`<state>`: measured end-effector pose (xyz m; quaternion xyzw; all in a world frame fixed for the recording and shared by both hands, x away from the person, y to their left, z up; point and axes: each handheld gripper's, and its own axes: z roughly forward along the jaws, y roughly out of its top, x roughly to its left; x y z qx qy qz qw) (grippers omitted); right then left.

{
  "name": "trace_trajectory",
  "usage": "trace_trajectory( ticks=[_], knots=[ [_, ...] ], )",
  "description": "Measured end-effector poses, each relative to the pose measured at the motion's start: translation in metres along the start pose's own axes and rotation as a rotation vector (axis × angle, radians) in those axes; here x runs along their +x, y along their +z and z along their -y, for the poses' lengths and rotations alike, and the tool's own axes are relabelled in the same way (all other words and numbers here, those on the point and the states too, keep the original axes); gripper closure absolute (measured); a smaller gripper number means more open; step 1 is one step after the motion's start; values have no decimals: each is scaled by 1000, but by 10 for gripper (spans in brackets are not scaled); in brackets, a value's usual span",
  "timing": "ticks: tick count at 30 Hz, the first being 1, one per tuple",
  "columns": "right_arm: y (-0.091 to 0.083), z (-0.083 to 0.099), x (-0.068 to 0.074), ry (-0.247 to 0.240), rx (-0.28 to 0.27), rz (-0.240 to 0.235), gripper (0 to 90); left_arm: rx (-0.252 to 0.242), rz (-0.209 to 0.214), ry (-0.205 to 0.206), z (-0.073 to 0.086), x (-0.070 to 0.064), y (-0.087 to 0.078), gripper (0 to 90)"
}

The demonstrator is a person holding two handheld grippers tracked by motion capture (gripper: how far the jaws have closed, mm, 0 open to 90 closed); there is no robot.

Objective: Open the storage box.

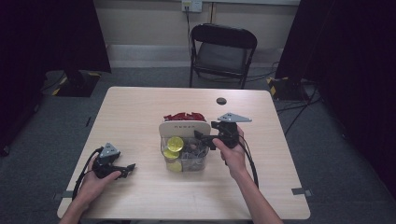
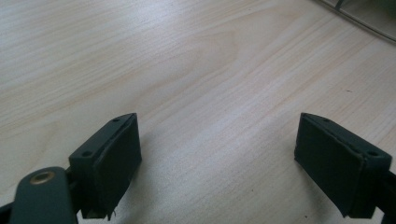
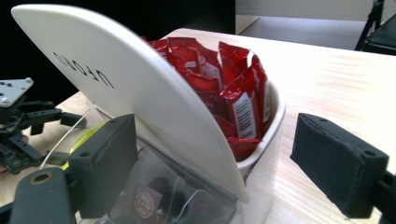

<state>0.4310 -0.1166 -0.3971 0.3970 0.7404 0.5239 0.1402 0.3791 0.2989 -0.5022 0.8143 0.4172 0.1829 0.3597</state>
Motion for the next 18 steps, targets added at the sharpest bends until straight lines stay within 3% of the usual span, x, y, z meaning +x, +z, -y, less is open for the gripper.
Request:
trace_trajectory(
  ticks=[11,14,18],
  knots=[
    [0,0,-4,-3,-7,45,137,-2,7,-3,0,1,0,150],
    [0,0,-6,3,-3,51,137,1,-1,9,0,2,-1,157],
    [-1,0,-9,29,-8,56,128,5,-4,-8,0,3,-2,167]
  ],
)
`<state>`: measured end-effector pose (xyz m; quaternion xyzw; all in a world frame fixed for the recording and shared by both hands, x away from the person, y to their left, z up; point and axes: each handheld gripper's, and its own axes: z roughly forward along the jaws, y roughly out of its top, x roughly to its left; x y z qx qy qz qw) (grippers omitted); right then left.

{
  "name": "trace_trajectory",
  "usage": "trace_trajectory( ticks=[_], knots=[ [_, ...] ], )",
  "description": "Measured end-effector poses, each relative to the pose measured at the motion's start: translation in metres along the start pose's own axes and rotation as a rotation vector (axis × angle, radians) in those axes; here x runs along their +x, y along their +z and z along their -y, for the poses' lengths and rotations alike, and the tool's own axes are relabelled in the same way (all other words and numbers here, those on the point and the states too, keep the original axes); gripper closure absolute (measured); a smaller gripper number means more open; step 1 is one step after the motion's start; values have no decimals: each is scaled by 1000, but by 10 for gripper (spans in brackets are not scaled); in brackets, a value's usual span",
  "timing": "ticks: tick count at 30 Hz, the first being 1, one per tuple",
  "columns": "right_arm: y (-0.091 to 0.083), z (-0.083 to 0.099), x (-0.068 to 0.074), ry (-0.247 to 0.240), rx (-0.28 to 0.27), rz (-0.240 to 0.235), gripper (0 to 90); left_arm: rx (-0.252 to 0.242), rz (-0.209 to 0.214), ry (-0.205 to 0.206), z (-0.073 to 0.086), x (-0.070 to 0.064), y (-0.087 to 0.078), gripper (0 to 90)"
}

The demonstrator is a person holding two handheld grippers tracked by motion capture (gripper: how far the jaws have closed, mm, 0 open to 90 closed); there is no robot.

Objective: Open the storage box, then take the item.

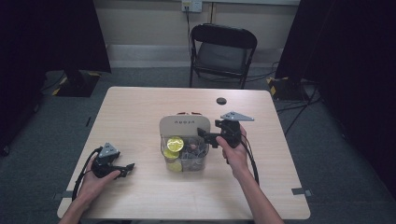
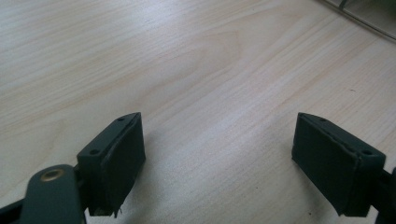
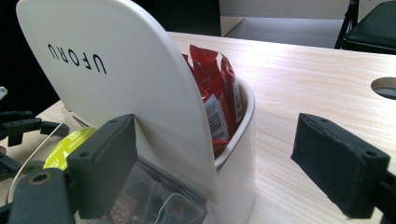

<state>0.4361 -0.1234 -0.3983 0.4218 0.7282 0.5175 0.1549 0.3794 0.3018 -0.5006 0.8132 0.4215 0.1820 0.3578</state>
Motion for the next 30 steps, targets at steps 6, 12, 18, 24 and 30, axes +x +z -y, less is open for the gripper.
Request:
trace_trajectory(
  ticks=[6,12,18,24,30],
  knots=[
    [0,1,-2,12,11,9,103,-4,22,-54,-3,1,-2,208],
    [-1,0,-3,14,8,9,101,-32,57,-31,-8,-6,-7,239],
    [-1,-3,-4,11,12,-1,98,-74,109,-49,-14,-11,-13,243],
    [0,-2,-4,8,15,-4,93,-114,141,-71,-19,-16,-20,267],
    [-2,-1,-4,3,21,6,102,-152,171,-58,-28,-28,-27,268]
  ],
)
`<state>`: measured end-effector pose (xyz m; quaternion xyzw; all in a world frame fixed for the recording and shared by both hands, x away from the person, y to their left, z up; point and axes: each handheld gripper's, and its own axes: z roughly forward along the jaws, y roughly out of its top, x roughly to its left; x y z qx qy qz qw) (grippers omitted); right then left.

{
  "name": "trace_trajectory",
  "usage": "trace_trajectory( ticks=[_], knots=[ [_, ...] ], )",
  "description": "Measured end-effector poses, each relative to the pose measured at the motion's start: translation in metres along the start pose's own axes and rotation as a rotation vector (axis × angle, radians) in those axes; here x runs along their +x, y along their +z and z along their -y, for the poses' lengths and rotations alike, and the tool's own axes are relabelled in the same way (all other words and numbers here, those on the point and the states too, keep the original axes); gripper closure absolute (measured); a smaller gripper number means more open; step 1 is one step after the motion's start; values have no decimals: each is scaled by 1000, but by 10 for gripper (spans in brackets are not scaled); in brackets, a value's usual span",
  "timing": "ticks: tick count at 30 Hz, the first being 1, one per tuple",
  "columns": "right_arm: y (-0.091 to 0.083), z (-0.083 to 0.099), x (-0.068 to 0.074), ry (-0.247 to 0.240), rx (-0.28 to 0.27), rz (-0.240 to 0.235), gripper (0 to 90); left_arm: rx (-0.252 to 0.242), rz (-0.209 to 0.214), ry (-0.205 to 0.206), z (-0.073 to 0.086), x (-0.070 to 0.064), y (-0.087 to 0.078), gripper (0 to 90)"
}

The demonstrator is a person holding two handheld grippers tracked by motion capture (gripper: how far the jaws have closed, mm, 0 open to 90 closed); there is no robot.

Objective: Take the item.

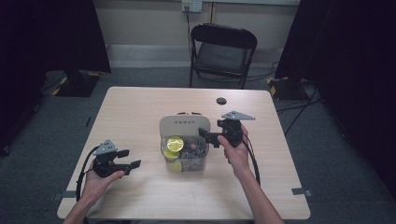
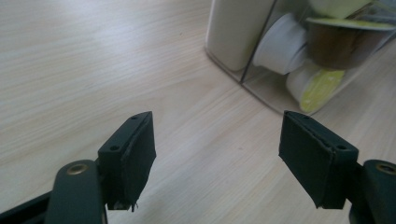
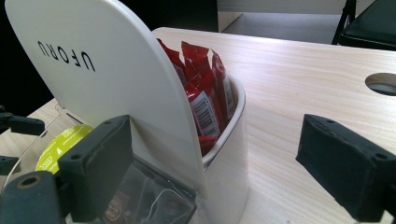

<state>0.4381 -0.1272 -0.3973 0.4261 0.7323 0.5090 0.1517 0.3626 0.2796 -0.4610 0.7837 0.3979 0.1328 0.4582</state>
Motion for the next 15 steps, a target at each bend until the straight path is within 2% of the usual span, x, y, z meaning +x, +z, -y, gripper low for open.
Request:
trace_trajectory(
  ticks=[15],
  knots=[
    [-1,0,-2,1,-9,-4,101,-46,81,52,-26,-28,6,270]
  ],
)
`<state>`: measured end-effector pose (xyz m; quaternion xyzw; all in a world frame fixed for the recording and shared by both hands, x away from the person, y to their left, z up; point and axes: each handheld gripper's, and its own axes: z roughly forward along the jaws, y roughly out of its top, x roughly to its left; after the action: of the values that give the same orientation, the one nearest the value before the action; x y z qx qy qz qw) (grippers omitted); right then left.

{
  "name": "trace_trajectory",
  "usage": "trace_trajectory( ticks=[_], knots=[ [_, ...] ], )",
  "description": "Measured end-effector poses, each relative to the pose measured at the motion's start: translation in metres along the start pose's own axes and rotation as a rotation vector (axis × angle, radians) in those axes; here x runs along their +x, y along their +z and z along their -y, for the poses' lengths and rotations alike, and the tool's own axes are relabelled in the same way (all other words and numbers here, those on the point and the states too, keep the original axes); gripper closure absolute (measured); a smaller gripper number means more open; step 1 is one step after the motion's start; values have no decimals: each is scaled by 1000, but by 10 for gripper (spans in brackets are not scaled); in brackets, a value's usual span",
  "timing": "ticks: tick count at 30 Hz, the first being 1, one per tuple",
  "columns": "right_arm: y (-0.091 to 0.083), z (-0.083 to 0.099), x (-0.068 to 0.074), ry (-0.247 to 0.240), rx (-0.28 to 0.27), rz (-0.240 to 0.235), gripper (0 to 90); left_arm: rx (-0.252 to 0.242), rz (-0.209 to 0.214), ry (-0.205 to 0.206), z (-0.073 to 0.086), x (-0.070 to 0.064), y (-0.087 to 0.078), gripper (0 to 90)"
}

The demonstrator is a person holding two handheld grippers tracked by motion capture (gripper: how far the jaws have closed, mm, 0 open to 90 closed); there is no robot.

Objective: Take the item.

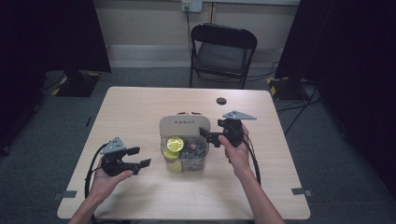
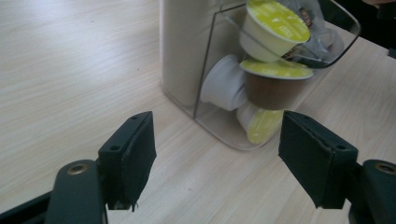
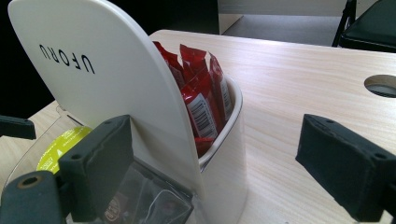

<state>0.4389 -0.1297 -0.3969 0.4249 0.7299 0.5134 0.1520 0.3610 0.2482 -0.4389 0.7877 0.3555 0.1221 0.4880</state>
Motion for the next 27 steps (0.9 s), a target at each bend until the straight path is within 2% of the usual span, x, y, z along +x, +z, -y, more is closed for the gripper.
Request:
trace_trajectory(
  ticks=[6,9,13,15,20,21,27],
  knots=[
    [0,0,0,0,-3,-1,102,-34,26,11,-17,-9,2,278],
    [0,0,1,-3,-9,0,105,-36,30,37,-28,-17,5,307],
    [0,0,1,-2,-7,-1,108,-47,48,55,-40,-21,10,326],
    [0,0,1,-3,-6,-1,109,-49,49,48,-42,-22,11,337],
    [0,0,0,3,-4,-1,103,-64,70,67,-56,-27,20,368],
    [0,0,1,4,-2,0,103,-70,77,60,-58,-27,22,372],
    [-1,0,0,1,2,2,105,-54,99,75,-64,-26,34,421]
  ],
)
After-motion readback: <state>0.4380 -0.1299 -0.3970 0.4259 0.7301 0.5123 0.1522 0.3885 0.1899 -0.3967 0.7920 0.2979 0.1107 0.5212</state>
